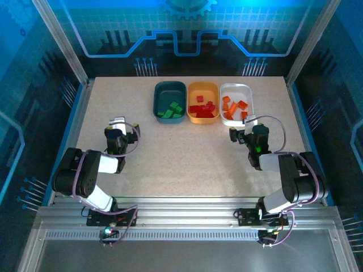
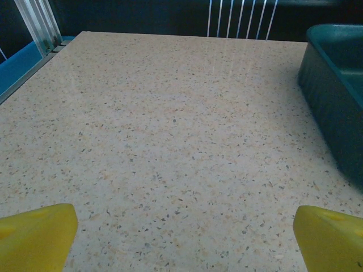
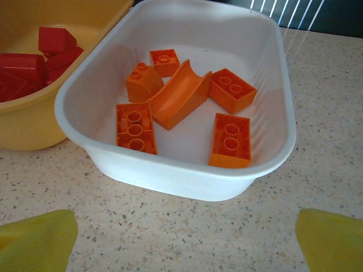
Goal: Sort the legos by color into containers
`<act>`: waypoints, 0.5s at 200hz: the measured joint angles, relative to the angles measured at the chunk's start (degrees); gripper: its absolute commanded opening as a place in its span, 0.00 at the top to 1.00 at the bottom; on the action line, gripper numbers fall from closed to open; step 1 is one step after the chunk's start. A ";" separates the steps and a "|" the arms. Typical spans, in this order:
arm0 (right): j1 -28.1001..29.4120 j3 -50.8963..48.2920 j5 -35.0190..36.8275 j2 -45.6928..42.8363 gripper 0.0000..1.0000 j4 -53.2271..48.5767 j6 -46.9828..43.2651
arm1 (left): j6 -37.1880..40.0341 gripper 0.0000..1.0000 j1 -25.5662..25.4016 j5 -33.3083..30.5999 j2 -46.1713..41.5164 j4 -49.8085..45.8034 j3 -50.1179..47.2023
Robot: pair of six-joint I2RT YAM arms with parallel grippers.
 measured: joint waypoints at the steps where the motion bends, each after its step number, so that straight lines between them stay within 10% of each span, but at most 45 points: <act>1: 0.00 0.00 -0.02 0.00 0.00 0.00 0.00 | 0.00 0.01 0.00 0.00 0.00 0.00 0.00; 100: 0.00 0.00 -0.26 0.00 0.00 0.00 -0.02 | 0.00 0.01 0.00 0.02 0.00 -0.33 0.00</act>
